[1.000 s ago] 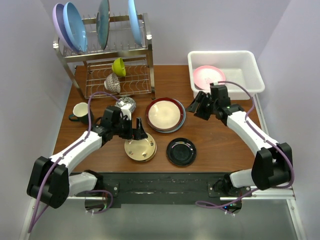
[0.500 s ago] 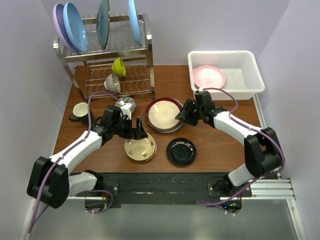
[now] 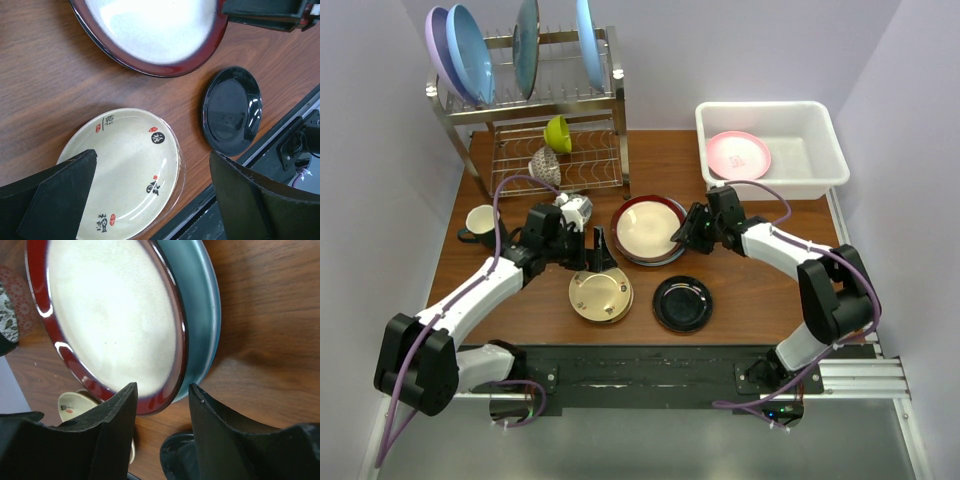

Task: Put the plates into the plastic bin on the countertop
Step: Pick up the plate at the center of the board.

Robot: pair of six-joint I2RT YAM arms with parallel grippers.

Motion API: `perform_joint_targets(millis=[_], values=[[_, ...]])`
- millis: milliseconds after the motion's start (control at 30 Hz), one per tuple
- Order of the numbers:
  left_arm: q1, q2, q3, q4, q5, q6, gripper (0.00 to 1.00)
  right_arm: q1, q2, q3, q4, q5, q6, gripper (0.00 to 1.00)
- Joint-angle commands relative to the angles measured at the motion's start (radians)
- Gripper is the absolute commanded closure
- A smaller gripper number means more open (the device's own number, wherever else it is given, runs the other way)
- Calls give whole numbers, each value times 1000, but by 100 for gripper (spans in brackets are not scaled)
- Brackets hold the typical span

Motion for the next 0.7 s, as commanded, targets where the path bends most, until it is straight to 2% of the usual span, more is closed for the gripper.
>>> perform_joint_targets(millis=[0,300,500,667], values=[[-6,2,52,-13,14,14,0,6,33,-5,61,17,24,52],[-6,6,57,-16,14,20,0,9,96,-2,122,-10,52,52],[-6,12,58,-16,14,22,0,15,141,7,114,6,56,57],[-6,14,60,-19,10,25,0,20,154,-2,124,10,63,74]])
